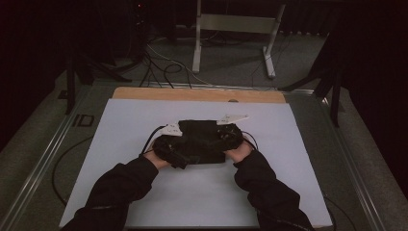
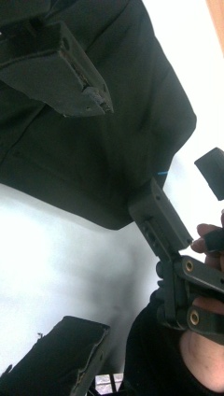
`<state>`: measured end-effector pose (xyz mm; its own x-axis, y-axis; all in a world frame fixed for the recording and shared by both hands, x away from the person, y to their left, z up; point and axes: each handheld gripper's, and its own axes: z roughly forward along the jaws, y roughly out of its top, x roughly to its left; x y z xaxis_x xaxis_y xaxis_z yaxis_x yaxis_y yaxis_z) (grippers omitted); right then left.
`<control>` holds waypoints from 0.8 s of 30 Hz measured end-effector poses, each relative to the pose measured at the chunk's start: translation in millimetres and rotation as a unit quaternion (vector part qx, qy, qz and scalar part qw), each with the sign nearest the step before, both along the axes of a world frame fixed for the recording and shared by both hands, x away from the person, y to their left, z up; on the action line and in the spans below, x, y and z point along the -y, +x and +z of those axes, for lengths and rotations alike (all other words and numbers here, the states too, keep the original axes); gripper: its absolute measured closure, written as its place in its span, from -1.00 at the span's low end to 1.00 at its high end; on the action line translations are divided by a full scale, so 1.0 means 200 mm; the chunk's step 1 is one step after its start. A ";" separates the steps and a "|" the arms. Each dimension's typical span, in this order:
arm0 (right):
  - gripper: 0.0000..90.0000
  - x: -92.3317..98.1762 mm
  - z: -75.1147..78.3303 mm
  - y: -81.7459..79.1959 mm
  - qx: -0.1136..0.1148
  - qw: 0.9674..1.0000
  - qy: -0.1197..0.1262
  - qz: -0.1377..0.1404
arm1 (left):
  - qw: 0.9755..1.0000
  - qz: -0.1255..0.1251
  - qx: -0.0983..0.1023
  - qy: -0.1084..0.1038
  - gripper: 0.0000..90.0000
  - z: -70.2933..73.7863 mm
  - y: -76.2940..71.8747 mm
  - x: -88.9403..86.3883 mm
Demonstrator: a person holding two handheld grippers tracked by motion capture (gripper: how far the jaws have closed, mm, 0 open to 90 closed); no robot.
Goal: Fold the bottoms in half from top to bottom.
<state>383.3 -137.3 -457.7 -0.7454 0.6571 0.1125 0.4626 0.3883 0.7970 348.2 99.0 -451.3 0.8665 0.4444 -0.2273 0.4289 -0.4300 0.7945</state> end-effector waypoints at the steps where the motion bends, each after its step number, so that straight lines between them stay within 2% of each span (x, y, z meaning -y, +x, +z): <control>1: -0.79 0.00 0.00 -0.01 0.002 1.000 -0.002 0.003 | 1.000 0.000 0.000 0.000 -1.00 0.00 0.00 0.00; 2: -0.79 0.00 0.00 -0.01 0.002 1.000 -0.002 0.003 | 1.000 -0.006 0.001 -0.002 -1.00 -0.01 -0.02 0.00; 4: -0.79 0.00 -0.03 -0.06 0.003 1.000 -0.001 0.011 | 1.000 -0.008 -0.001 -0.009 -1.00 -0.03 -0.05 -0.01; 12: -0.79 0.03 -0.09 -0.14 -0.001 1.000 -0.003 0.027 | 1.000 -0.021 -0.001 -0.010 -1.00 -0.07 -0.12 -0.03; 17: -0.79 0.04 -0.12 -0.19 -0.001 0.999 -0.011 0.040 | 1.000 -0.023 -0.002 -0.018 -1.00 -0.08 -0.16 -0.04; 24: -0.79 0.05 -0.15 -0.26 -0.003 0.998 -0.017 0.056 | 0.999 -0.041 -0.002 -0.011 -1.00 -0.11 -0.20 -0.04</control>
<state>331.2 -146.8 -488.6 -0.8133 0.5739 0.0964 0.4198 0.4638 0.7802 307.9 107.6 -473.3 0.8990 0.3666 -0.2396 0.3959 -0.4464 0.8025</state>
